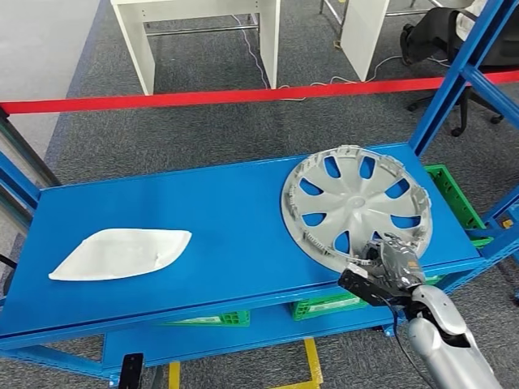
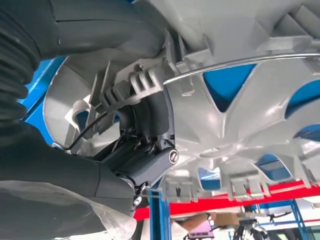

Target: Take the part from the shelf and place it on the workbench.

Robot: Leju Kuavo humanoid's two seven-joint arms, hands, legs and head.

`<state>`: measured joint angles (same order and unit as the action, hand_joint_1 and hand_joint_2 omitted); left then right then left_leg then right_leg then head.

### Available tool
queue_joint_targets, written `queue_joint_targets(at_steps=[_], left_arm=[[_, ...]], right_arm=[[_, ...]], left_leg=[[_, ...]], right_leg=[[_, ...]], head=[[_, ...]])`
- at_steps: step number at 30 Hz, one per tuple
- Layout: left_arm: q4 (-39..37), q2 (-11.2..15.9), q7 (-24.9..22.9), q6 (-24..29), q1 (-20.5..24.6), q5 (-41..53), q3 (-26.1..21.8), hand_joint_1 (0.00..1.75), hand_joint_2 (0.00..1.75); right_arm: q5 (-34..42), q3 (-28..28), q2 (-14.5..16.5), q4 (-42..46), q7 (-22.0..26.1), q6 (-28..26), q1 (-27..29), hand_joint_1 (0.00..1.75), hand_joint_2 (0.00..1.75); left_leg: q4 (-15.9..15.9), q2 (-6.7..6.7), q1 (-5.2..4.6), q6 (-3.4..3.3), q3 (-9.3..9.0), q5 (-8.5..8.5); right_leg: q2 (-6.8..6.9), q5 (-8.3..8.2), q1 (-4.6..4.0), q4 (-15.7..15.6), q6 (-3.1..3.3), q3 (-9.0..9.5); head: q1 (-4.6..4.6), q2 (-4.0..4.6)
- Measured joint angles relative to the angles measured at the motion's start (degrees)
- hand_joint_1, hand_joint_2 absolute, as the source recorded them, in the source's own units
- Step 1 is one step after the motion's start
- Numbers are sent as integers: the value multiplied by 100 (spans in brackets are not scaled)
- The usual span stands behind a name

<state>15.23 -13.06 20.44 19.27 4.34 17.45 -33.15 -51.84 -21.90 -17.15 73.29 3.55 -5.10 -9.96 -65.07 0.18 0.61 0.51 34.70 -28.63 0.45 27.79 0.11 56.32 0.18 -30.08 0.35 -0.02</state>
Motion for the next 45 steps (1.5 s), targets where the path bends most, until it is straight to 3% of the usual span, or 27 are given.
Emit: queue_joint_targets(at_steps=[2, 5, 7, 10, 11, 12, 13, 15, 17, 20, 22, 23, 25, 27, 28, 29, 31, 32, 33, 37, 39, 41, 42, 43, 45], left_arm=[[8, -7, 4, 4, 3, 13, -11, 0, 175], [16, -27, 6, 6, -7, 20, -27, 0, 175], [26, -43, -4, 3, -3, 27, -36, 0, 175], [39, -55, -94, -20, 12, 74, -42, 0, 175], [40, -57, -135, -24, 8, 98, -44, 0, 175], [40, -60, -172, -26, 4, 126, -45, 0, 175], [40, -65, -202, -28, 4, 155, -47, 0, 175], [42, -79, -252, -55, 15, 216, -49, 0, 175], [44, -88, -296, -103, 39, 263, -49, 0, 175], [46, -95, -327, -142, 61, 331, -49, 0, 175], [46, -96, -329, -144, 75, 366, -48, 0, 175], [46, -97, -329, -144, 86, 376, -48, 0, 175], [46, -100, -328, -144, 101, 383, -47, 0, 175], [46, -100, -328, -143, 97, 389, -48, 0, 175], [46, -101, -328, -140, 97, 395, -49, 0, 175], [46, -101, -328, -136, 102, 403, -49, 0, 175], [48, -101, -328, -122, 124, 428, -48, 0, 175], [49, -102, -328, -115, 136, 439, -47, 0, 175], [50, -103, -328, -110, 145, 447, -47, 0, 175], [51, -116, -328, -102, 158, 458, -49, 0, 175], [52, -132, -328, -98, 172, 462, -49, 0, 175], [53, -146, -328, -89, 178, 463, -49, 0, 175], [53, -149, -328, -86, 175, 461, -50, 0, 175], [53, -151, -328, -87, 174, 457, -50, 0, 175], [53, -158, -328, -109, 175, 450, -53, 0, 175]], right_arm=[[-34, 33, -42, 129, -9, -14, 78, 175, 175], [-76, 58, -98, 279, -14, -36, 165, 175, 175], [-167, 77, -124, 376, -8, -95, 228, 175, 175], [-359, 133, -146, 565, 12, -268, 373, 175, 175], [-427, 149, -147, 638, 15, -333, 440, 175, 175], [-493, 164, -147, 714, 19, -395, 511, 175, 175], [-551, 185, -147, 798, 25, -463, 579, 175, 175], [-566, 258, -144, 961, 88, -621, 693, 175, 175], [-342, 378, -105, 1090, 310, -816, 801, 175, 175], [314, 662, 85, 1268, 859, -1095, 1042, 175, 175], [629, 874, 238, 1388, 1124, -1219, 1172, 175, 175], [706, 966, 298, 1433, 1196, -1255, 1212, 175, 175], [779, 1113, 392, 1497, 1262, -1296, 1273, 175, 175], [811, 1216, 473, 1534, 1323, -1318, 1334, 175, 175], [821, 1270, 521, 1561, 1367, -1339, 1370, 175, 175], [821, 1328, 571, 1592, 1414, -1368, 1404, 175, 175], [776, 1447, 670, 1661, 1482, -1473, 1466, 175, 175], [719, 1504, 711, 1688, 1496, -1550, 1488, 175, 175], [636, 1557, 750, 1710, 1494, -1647, 1506, 175, 175], [227, 1711, 848, 1772, 1402, -1976, 1553, 175, 175], [80, 1754, 865, 1788, 1351, -2061, 1576, 175, 175], [-110, 1768, 881, 1789, 1282, -2152, 1607, 175, 175], [-203, 1768, 888, 1788, 1251, -2185, 1628, 175, 175], [-282, 1766, 893, 1788, 1229, -2207, 1645, 175, 175], [-379, 1750, 897, 1794, 1208, -2222, 1662, 175, 175]], left_leg=[[542, 0, -11, -51, -190, 193], [648, 2, -29, -158, -180, 181], [679, 3, -16, -230, -181, 200], [691, 6, -11, -292, -168, 206], [690, 8, -13, -295, -166, 203], [688, 11, -13, -297, -167, 200], [686, 17, -13, -295, -171, 195], [680, 32, -11, -271, -183, 178], [657, 53, -35, -215, -160, 167], [641, 69, -56, -136, -119, 177], [513, 54, -50, -82, -80, 71], [297, 45, -47, -53, 7, -62], [-431, 34, -46, -23, 328, -407], [-967, 34, -48, -35, 583, -552], [-937, 34, -54, -62, 577, -458], [-699, 34, -65, -103, 475, -273], [51, 31, -110, -225, 139, 119], [352, 27, -131, -269, 6, 209], [529, 24, -148, -295, -67, 235], [711, 18, -119, -303, -128, 245], [762, 13, -85, -315, -151, 269], [761, 13, -76, -318, -147, 268], [759, 14, -69, -315, -148, 266], [755, 15, -58, -307, -149, 262], [728, 26, -20, -263, -156, 239]], right_leg=[[-9, 30, -14, 52, -53, -41], [-15, 33, -11, 72, -133, -115], [-20, 168, 4, 239, -188, -217], [-28, 645, 15, 1269, -238, -739], [-28, 732, 18, 1592, -246, -915], [-28, 715, 24, 1737, -252, -1011], [-28, 583, 36, 1643, -254, -993], [-29, 164, 69, 936, -257, -693], [-42, -35, 81, 326, -250, -396], [-55, -7, 75, 202, -184, -338], [-46, -6, 86, 195, -115, -321], [-38, -4, 91, 189, -77, -307], [-27, 8, 76, 188, -23, -290], [-26, 19, 47, 189, 4, -275], [-28, 24, 28, 190, 13, -263], [-29, 30, 8, 190, 22, -246], [-26, 49, -34, 194, 29, -221], [-21, 56, -46, 199, 24, -226], [-16, 57, -50, 203, 11, -240], [-19, 127, -37, 275, -90, -310], [-34, 396, -13, 726, -157, -527], [-35, 701, 31, 1456, -220, -880], [-34, 746, 58, 1690, -251, -1002], [-33, 686, 84, 1725, -280, -1032], [-27, 311, 143, 1178, -342, -783]], head=[[2, 0], [1, 0], [16, 0], [39, 0], [38, 0], [38, 0], [38, 0], [39, 0], [43, 0], [40, 0], [28, 0], [20, 0], [5, 0], [5, 0], [5, 0], [5, 0], [11, 0], [14, 0], [19, 0], [22, 0], [37, 0], [43, 0], [40, 0], [41, 0], [41, 0]])
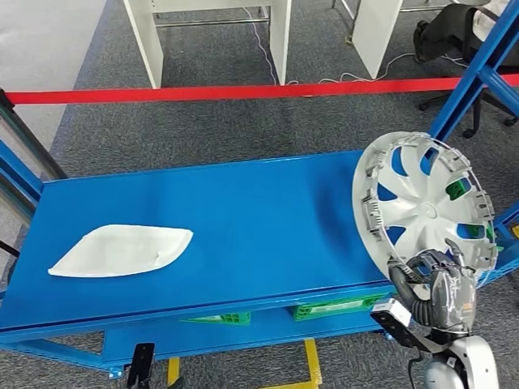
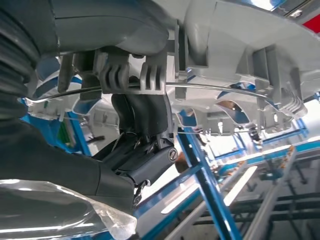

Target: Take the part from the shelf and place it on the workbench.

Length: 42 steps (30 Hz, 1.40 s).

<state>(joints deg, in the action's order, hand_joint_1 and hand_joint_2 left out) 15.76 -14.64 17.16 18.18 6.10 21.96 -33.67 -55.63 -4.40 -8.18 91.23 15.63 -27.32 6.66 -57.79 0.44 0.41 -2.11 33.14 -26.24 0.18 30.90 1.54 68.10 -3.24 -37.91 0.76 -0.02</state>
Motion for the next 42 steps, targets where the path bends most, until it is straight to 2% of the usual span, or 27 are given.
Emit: queue_joint_targets(at_steps=[1, 3, 6, 7, 9, 11, 12, 13, 14, 16, 17, 19, 22, 24, 26, 27, 28, 29, 31, 33, 34, 36, 37, 38, 39, 40, 42], left_arm=[[2, -4, 1, -13, 3, -2, -1, 0, 175], [5, -14, 7, -26, 8, -3, -1, 0, 175], [7, -21, 16, -27, 10, -3, -2, 0, 175], [7, -22, 16, -27, 12, -3, -3, 0, 175], [7, -26, 17, -30, 18, -3, -3, 0, 175], [7, -27, 17, -32, 15, -4, -4, 0, 175], [7, -26, 17, -33, 8, -4, -4, 0, 175], [7, -25, 17, -33, 1, -5, -5, 0, 175], [7, -24, 17, -33, -3, -5, -7, 0, 175], [7, -23, 17, -34, 0, -5, -8, 0, 175], [7, -21, 17, -35, 4, -5, -9, 0, 175], [8, -19, 7, -38, 12, -4, -14, 0, 175], [9, -20, -58, -81, 4, -14, -21, 0, 175], [9, -22, -82, -130, 9, -33, -27, 0, 175], [9, -25, -83, -162, 17, -51, -31, 0, 175], [9, -25, -83, -170, 16, -57, -33, 0, 175], [9, -26, -83, -173, 14, -60, -36, 0, 175], [9, -28, -83, -174, 14, -62, -38, 0, 175], [9, -36, -83, -173, 17, -62, -40, 0, 175], [10, -40, -83, -170, 23, -62, -40, 0, 175], [11, -43, -83, -169, 25, -62, -40, 0, 175], [11, -48, -85, -168, 23, -62, -41, 0, 175], [11, -52, -86, -168, 20, -62, -42, 0, 175], [11, -57, -87, -168, 19, -62, -42, 0, 175], [11, -63, -90, -168, 18, -62, -43, 0, 175], [11, -68, -94, -168, 20, -60, -43, 0, 175], [11, -72, -113, -168, 18, -51, -43, 0, 175]], right_arm=[[-20, -18, 1, 3, -4, 1, 1, 175, 175], [-34, -55, 3, 25, -15, 4, 9, 175, 175], [-43, -87, 5, 48, -32, 6, 39, 175, 175], [-45, -92, 5, 55, -33, 7, 43, 175, 175], [-46, -98, 5, 77, -33, 7, 45, 175, 175], [-46, -104, 5, 89, -33, 7, 47, 175, 175], [-45, -108, 5, 90, -33, 7, 48, 175, 175], [-45, -110, 5, 90, -35, 7, 49, 175, 175], [-44, -112, 5, 90, -39, 7, 50, 175, 175], [-44, -113, 5, 91, -48, 7, 50, 175, 175], [-39, -113, 5, 91, -51, 8, 49, 175, 175], [2, -116, 5, 94, -37, 34, 52, 175, 175], [165, -140, 2, 149, 33, 197, 59, 175, 175], [301, -178, -14, 217, 85, 362, 57, 175, 175], [474, -238, -37, 275, 144, 548, 59, 175, 175], [579, -270, -49, 303, 178, 643, 62, 175, 175], [693, -301, -59, 334, 215, 739, 66, 175, 175], [802, -327, -71, 371, 251, 825, 67, 175, 175], [989, -362, -95, 453, 320, 970, 56, 175, 175], [1127, -394, -115, 515, 371, 1105, 20, 175, 175], [1189, -412, -124, 534, 391, 1186, 3, 175, 175], [1303, -452, -140, 550, 425, 1366, -22, 175, 175], [1339, -466, -145, 548, 437, 1434, -40, 175, 175], [1365, -480, -147, 545, 448, 1489, -65, 175, 175], [1381, -492, -148, 540, 454, 1528, -97, 175, 175], [1395, -500, -148, 532, 459, 1560, -127, 175, 175], [1425, -514, -148, 502, 465, 1620, -167, 175, 175]], left_leg=[[-25, 9, 7, 41, 3, -20], [-88, 28, 3, 128, 26, -48], [-107, 35, 4, 222, 43, -42], [-157, 29, 10, 247, 58, -88], [-586, 15, 15, 283, 230, -362], [-1366, 11, 14, 293, 570, -726], [-1658, 11, 13, 286, 700, -815], [-1764, 11, 9, 268, 749, -794], [-1638, 11, 2, 238, 692, -660], [-929, 12, -31, 143, 372, -255], [-576, 11, -50, 96, 217, -115], [-205, 6, -87, 53, 70, -55], [-84, -7, -76, 33, 50, -22], [-17, -23, -41, -1, 40, 42], [-18, -29, -37, -17, 67, 64], [-25, -31, -37, -15, 84, 71], [-33, -32, -36, -11, 99, 79], [-44, -33, -33, -4, 114, 87], [-75, -32, -22, 23, 138, 100], [-123, -28, -41, 79, 180, 120], [-139, -26, -54, 113, 203, 140], [-148, -23, -62, 173, 238, 194], [-166, -22, -54, 200, 256, 173], [-248, -22, -47, 227, 291, 74], [-431, -22, -41, 251, 355, -107], [-738, -24, -36, 272, 452, -363], [-1454, -25, -35, 289, 633, -826]], right_leg=[[-1, -140, 13, -372, -36, 182], [-13, -253, 21, -852, -12, 438], [-26, -238, 1, -893, 134, 469], [-24, -243, 0, -896, 176, 474], [-8, -251, 2, -909, 249, 488], [8, -246, -22, -907, 286, 489], [12, -243, -36, -907, 292, 492], [12, -241, -50, -906, 297, 495], [9, -240, -62, -906, 299, 503], [3, -236, -81, -906, 300, 518], [-1, -233, -95, -901, 294, 513], [2, -239, -99, -896, 259, 476], [5, -220, -90, -884, 165, 438], [-4, 28, -88, -579, 115, 305], [-8, 417, -80, 112, 76, 26], [-7, 537, -76, 422, 59, -95], [-7, 558, -72, 571, 45, -141], [-6, 471, -65, 503, 34, -84], [-4, 134, -40, -185, 11, 296], [-13, -58, -32, -800, 23, 620], [-23, -74, -36, -907, 53, 669], [-37, -124, -51, -891, 153, 640], [-29, -157, -51, -889, 201, 615], [-20, -194, -50, -891, 251, 583], [-10, -237, -46, -896, 298, 541], [0, -281, -48, -896, 332, 490], [11, -376, -70, -892, 366, 362]], head=[[6, 0], [18, 0], [11, 0], [3, 0], [-15, 0], [-26, 0], [-24, 0], [-25, 0], [-25, 0], [-22, 0], [-20, 0], [-20, 0], [-20, 0], [-1, -1], [14, -1], [14, -1], [12, 0], [13, 0], [13, 0], [15, 0], [15, 0], [11, 0], [11, 0], [6, 0], [0, 0], [-7, 0], [-13, 0]])
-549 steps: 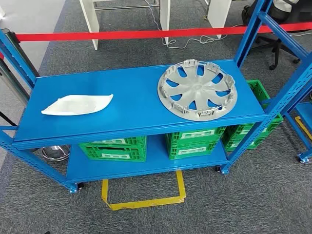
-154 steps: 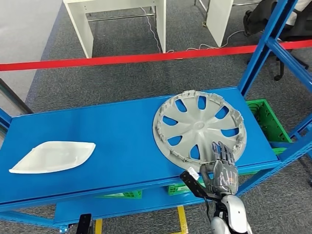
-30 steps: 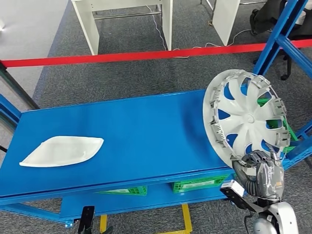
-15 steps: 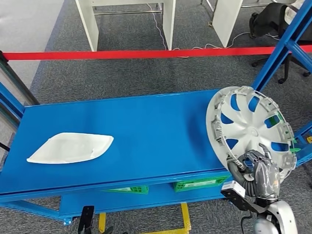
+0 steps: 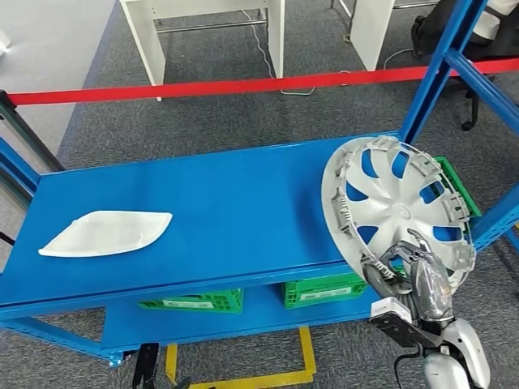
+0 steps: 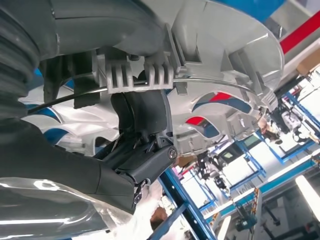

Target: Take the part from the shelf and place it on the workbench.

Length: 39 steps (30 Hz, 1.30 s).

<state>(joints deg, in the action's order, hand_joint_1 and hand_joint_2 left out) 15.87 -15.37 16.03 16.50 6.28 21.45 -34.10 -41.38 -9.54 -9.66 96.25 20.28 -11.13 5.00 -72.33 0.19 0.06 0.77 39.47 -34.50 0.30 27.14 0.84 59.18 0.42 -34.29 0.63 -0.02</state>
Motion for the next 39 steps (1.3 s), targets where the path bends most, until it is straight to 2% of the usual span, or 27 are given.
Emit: queue_joint_targets(at_steps=[1, 2, 3, 5, 6, 7, 10, 11, 12, 15, 16, 17, 18, 20, 21, 22, 23, 25, 26, 27, 30, 31, 32, 33, 35, 37, 39], left_arm=[[0, 0, -18, 0, -1, 8, 0, 0, 175], [0, 0, -37, -2, -1, 18, 0, 0, 175], [0, 0, -55, -5, 1, 31, 0, 0, 175], [4, 1, -77, -15, 14, 53, 0, 0, 175], [9, -1, -82, -21, 25, 62, 1, 0, 175], [14, -2, -87, -26, 36, 71, 1, 0, 175], [21, -2, -112, -28, 38, 88, 1, 0, 175], [23, -4, -127, -26, 37, 89, -1, 0, 175], [25, -9, -140, -25, 38, 91, -1, 0, 175], [30, -27, -161, -26, 41, 101, 0, 0, 175], [31, -31, -162, -26, 40, 102, -1, 0, 175], [31, -35, -162, -26, 38, 102, -1, 0, 175], [31, -38, -162, -27, 38, 102, -2, 0, 175], [33, -42, -162, -29, 37, 101, -2, 0, 175], [36, -45, -162, -30, 37, 101, -2, 0, 175], [38, -46, -162, -30, 37, 100, -2, 0, 175], [42, -49, -162, -29, 36, 98, -2, 0, 175], [42, -51, -162, -28, 25, 92, -2, 0, 175], [42, -51, -166, -28, 17, 88, -2, 0, 175], [42, -52, -169, -28, 8, 85, -2, 0, 175], [42, -53, -178, -28, 5, 85, -2, 0, 175], [42, -52, -178, -28, 6, 85, -2, 0, 175], [42, -53, -178, -28, 6, 85, -2, 0, 175], [42, -54, -178, -28, 7, 84, -2, 0, 175], [43, -53, -177, -29, 13, 83, -2, 0, 175], [46, -53, -174, -33, 25, 76, -2, 0, 175], [48, -58, -167, -43, 35, 59, -2, 0, 175]], right_arm=[[22, -4, 0, -22, 2, 35, -14, 175, 175], [50, -7, 0, -45, 3, 72, -31, 175, 175], [85, -9, 0, -69, 7, 114, -54, 175, 175], [165, -11, 0, -118, 29, 197, -111, 175, 175], [201, -11, 0, -153, 45, 237, -145, 175, 175], [230, -11, 0, -204, 60, 273, -185, 175, 175], [266, -15, 1, -404, 90, 364, -291, 175, 175], [269, -24, 2, -472, 98, 385, -312, 175, 175], [271, -34, 3, -537, 105, 398, -331, 175, 175], [272, -73, 4, -716, 119, 435, -410, 175, 175], [272, -86, 4, -761, 122, 445, -430, 175, 175], [272, -100, 4, -806, 127, 452, -449, 175, 175], [270, -118, 4, -858, 131, 457, -478, 175, 175], [265, -160, 4, -965, 133, 465, -565, 175, 175], [260, -184, 5, -1004, 133, 468, -611, 175, 175], [256, -207, 5, -1031, 132, 470, -646, 175, 175], [252, -229, 6, -1053, 133, 472, -669, 175, 175], [243, -271, 7, -1110, 131, 481, -685, 175, 175], [239, -289, 7, -1138, 128, 484, -690, 175, 175], [235, -307, 8, -1162, 125, 487, -700, 175, 175], [225, -344, 9, -1213, 116, 487, -737, 175, 175], [223, -348, 9, -1230, 115, 487, -743, 175, 175], [221, -351, 9, -1245, 114, 488, -744, 175, 175], [220, -355, 9, -1257, 113, 489, -744, 175, 175], [218, -364, 9, -1270, 112, 489, -747, 175, 175], [207, -378, 17, -1272, 108, 486, -757, 175, 175], [192, -392, 24, -1275, 97, 484, -776, 175, 175]], left_leg=[[-210, 0, -1, -7, 10, -110], [-200, 0, -5, -29, -83, -110], [34, 1, -14, -67, -285, -23], [863, -3, -52, -182, -850, 194], [1202, -12, -75, -221, -1050, 269], [1401, -20, -98, -245, -1151, 305], [1513, -39, -122, -282, -1090, 464], [1555, -45, -109, -306, -1043, 553], [1597, -53, -92, -333, -978, 648], [1623, -61, -74, -367, -716, 880], [1617, -64, -71, -357, -618, 951], [1608, -66, -64, -342, -519, 1020], [1594, -68, -53, -321, -421, 1084], [1533, -69, -34, -256, -241, 1199], [1483, -70, -32, -217, -166, 1246], [1439, -70, -36, -179, -110, 1297], [1410, -70, -41, -147, -73, 1347], [1400, -63, -28, -91, -38, 1427], [1363, -57, -16, -60, -13, 1360], [1238, -51, -7, -28, 28, 1185], [287, -45, 4, 30, 222, 348], [-31, -45, 3, 28, 248, 208], [-218, -44, -1, 10, 213, 194], [-217, -42, -8, -26, 95, 285], [354, -30, -55, -167, -404, 524], [1174, -19, -120, -319, -959, 517], [1565, -13, -172, -373, -1156, 451]], right_leg=[[4, -52, -16, 1, 5, -70], [5, -104, -34, 2, 7, -139], [1, -158, -53, 2, 7, -205], [-6, -266, -85, 0, -2, -308], [-7, -317, -92, -4, -17, -340], [-1, -366, -89, -11, -41, -360], [13, -505, -60, -65, -144, -402], [6, -446, -56, -49, -178, -440], [-4, -278, -56, 53, -213, -502], [-17, 571, -27, 962, -305, -716], [-16, 703, -14, 1268, -333, -723], [-16, 690, 0, 1433, -361, -664], [-15, 567, 18, 1418, -390, -518], [-10, 341, 67, 830, -455, 53], [-17, 365, 75, 411, -457, 378], [-25, 448, 77, 72, -436, 613], [-34, 541, 66, -133, -394, 732], [-31, 546, 47, -182, -270, 678], [-21, 505, 46, -171, -213, 625], [-11, 453, 46, -166, -155, 575], [3, 259, 23, -158, -53, 406], [4, 189, 7, -152, -43, 327], [3, 121, -13, -145, -38, 236], [2, 54, -37, -139, -32, 144], [-4, -67, -78, -133, -25, -9], [-3, -172, -105, -132, -48, -105], [10, -275, -86, -149, -114, -152]], head=[[0, 0], [-1, 0], [-1, 0], [1, 0], [4, 0], [5, 0], [3, 0], [7, 0], [14, 0], [39, 0], [42, 0], [41, 0], [42, 0], [44, 0], [44, 0], [46, 0], [46, 0], [48, 0], [43, 0], [39, 0], [23, 0], [20, 0], [20, 0], [18, 0], [19, 0], [22, 0], [21, 0]])
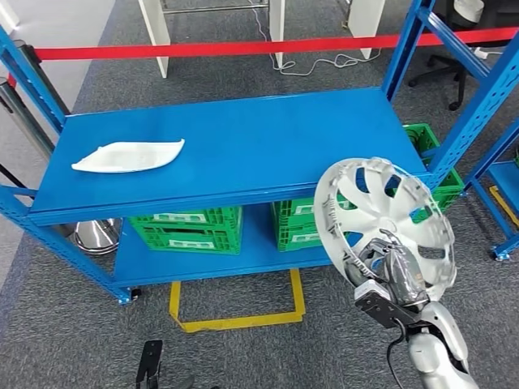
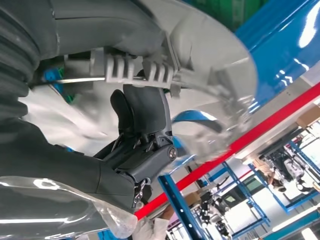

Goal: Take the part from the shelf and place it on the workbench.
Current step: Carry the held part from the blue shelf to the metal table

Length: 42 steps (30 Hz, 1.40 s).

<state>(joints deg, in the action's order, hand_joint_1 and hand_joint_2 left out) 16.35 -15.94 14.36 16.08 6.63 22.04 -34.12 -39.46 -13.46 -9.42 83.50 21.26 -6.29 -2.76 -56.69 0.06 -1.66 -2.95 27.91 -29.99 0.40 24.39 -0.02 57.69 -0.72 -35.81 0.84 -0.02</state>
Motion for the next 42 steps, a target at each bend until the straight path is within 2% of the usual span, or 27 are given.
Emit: queue_joint_targets(at_steps=[2, 3, 6, 7, 8, 10, 14, 15, 16, 18, 19, 20, 21, 23, 25, 26, 27, 28, 29, 31, 33, 35, 36, 38, 40, 41, 42], left_arm=[[0, -5, 6, -14, -5, -13, -2, 0, 175], [0, -8, 8, -21, -7, -16, -3, 0, 175], [0, -25, 11, -42, -5, -19, -4, 0, 175], [0, -30, 11, -46, -5, -19, -4, 0, 175], [0, -33, 11, -49, -6, -18, -4, 0, 175], [0, -36, 11, -49, -7, -18, -4, 0, 175], [0, -37, 11, -49, -8, -18, -4, 0, 175], [0, -37, 11, -49, -7, -18, -4, 0, 175], [1, -36, 11, -49, -6, -18, -4, 0, 175], [7, -32, 11, -48, -5, -15, -4, 0, 175], [9, -28, 10, -47, -8, -14, -4, 0, 175], [11, -25, 8, -47, -13, -11, -4, 0, 175], [11, -21, 6, -48, -18, -11, -4, 0, 175], [12, -16, 3, -49, -23, -10, -4, 0, 175], [13, -7, 2, -49, -21, -9, -4, 0, 175], [13, -2, 2, -49, -19, -9, -4, 0, 175], [13, 3, 0, -49, -17, -9, -4, 0, 175], [13, 4, -3, -49, -14, -9, -4, 0, 175], [13, 5, -7, -49, -9, -9, -4, 0, 175], [13, 9, -11, -46, 6, -6, -4, 0, 175], [13, 12, -13, -44, 24, -1, -4, 0, 175], [13, 12, -22, -44, 31, 3, -4, 0, 175], [13, 11, -29, -45, 32, 4, -4, 0, 175], [13, 7, -38, -52, 36, 5, -3, 0, 175], [13, 6, -50, -57, 40, 4, -2, 0, 175], [13, 6, -58, -58, 40, 4, -2, 0, 175], [13, 7, -69, -58, 40, 4, -2, 0, 175]], right_arm=[[-7, -8, 0, -5, -22, -8, -1, 175, 175], [-8, -12, 1, -7, -32, -14, 7, 175, 175], [-8, -40, 2, -9, -39, -27, 29, 175, 175], [-8, -56, 2, -9, -38, -28, 36, 175, 175], [-7, -73, 2, -9, -37, -30, 41, 175, 175], [-6, -93, 2, -9, -36, -32, 45, 175, 175], [-5, -102, 2, -9, -35, -34, 44, 175, 175], [-4, -107, 2, -9, -33, -36, 44, 175, 175], [0, -115, 3, -2, -24, -50, 41, 175, 175], [13, -131, 8, 42, 18, -130, 58, 175, 175], [18, -137, 11, 69, 39, -175, 77, 175, 175], [20, -138, 14, 90, 54, -212, 97, 175, 175], [20, -138, 14, 102, 57, -225, 116, 175, 175], [20, -132, 15, 121, 56, -237, 139, 175, 175], [19, -115, 15, 131, 55, -246, 168, 175, 175], [19, -109, 15, 132, 57, -251, 179, 175, 175], [18, -106, 15, 134, 60, -255, 186, 175, 175], [18, -106, 15, 137, 63, -256, 188, 175, 175], [18, -106, 15, 142, 64, -257, 187, 175, 175], [17, -107, 16, 156, 65, -258, 186, 175, 175], [6, -111, 17, 166, 74, -258, 185, 175, 175], [-18, -116, 16, 166, 93, -258, 195, 175, 175], [-30, -121, 13, 166, 102, -259, 202, 175, 175], [-52, -135, 8, 166, 120, -260, 205, 175, 175], [-70, -143, 7, 166, 130, -261, 200, 175, 175], [-78, -141, 7, 166, 130, -261, 201, 175, 175], [-85, -141, 7, 166, 130, -261, 202, 175, 175]], left_leg=[[98, -10, 0, 1, 44, 118], [139, -22, 14, -13, 87, 199], [173, -48, 42, -37, 318, 422], [165, -52, 44, -28, 415, 490], [156, -55, 49, -15, 514, 560], [141, -59, 59, 7, 640, 647], [128, -59, 68, 22, 700, 683], [115, -59, 77, 33, 739, 702], [60, -55, 86, 65, 818, 735], [-108, -42, 90, 161, 1005, 840], [-182, -35, 92, 212, 1078, 895], [-231, -31, 100, 254, 1117, 892], [-303, -28, 114, 288, 1145, 771], [-740, -25, 142, 354, 1247, 231], [-1436, -24, 159, 389, 1337, -296], [-1692, -24, 165, 392, 1326, -380], [-1785, -24, 167, 383, 1247, -345], [-1670, -22, 166, 360, 1082, -228], [-1368, -17, 160, 321, 840, -88], [-593, 7, 133, 224, 333, 34], [-173, 23, 94, 167, 125, 18], [-56, 12, 84, 135, 159, 68], [-6, 2, 91, 105, 185, 115], [63, -15, 108, 33, 260, 235], [61, -18, 93, -4, 374, 329], [54, -20, 88, -4, 433, 371], [43, -22, 85, 0, 493, 411]], right_leg=[[-2, -26, 27, -5, -66, -49], [-9, 100, 31, 75, -91, -109], [-25, 882, 59, 899, -164, -370], [-25, 1034, 75, 1244, -194, -421], [-24, 1053, 93, 1486, -226, -422], [-23, 931, 118, 1666, -266, -368], [-23, 791, 135, 1596, -286, -271], [-21, 709, 146, 1500, -300, -184], [-18, 672, 176, 1173, -342, 73], [-18, 758, 197, 393, -300, 615], [-16, 835, 200, 77, -247, 812], [-11, 862, 184, -4, -146, 822], [-3, 816, 179, 4, -88, 780], [7, 691, 175, 9, 6, 683], [0, 558, 159, 25, 37, 548], [-5, 496, 150, 40, 39, 458], [-10, 443, 142, 57, 35, 373], [-14, 396, 133, 72, 29, 296], [-16, 355, 125, 83, 19, 237], [-13, 280, 112, 90, -14, 159], [-7, 189, 122, 76, -79, 98], [-4, 118, 141, 60, -156, 33], [-6, 169, 145, 96, -181, -20], [-18, 535, 145, 457, -203, -183], [-25, 984, 137, 1142, -221, -390], [-26, 1063, 135, 1428, -232, -450], [-26, 1018, 134, 1562, -241, -438]], head=[[-3, 0], [4, 0], [32, 0], [32, 0], [32, 0], [34, 0], [32, 0], [31, 0], [35, 0], [32, 0], [33, 0], [28, 0], [24, 0], [7, 0], [-10, 0], [-15, 0], [-17, 0], [-21, 0], [-23, 0], [-19, 0], [-18, 0], [-17, 0], [-13, 0], [7, 0], [20, 0], [18, 0], [18, 0]])
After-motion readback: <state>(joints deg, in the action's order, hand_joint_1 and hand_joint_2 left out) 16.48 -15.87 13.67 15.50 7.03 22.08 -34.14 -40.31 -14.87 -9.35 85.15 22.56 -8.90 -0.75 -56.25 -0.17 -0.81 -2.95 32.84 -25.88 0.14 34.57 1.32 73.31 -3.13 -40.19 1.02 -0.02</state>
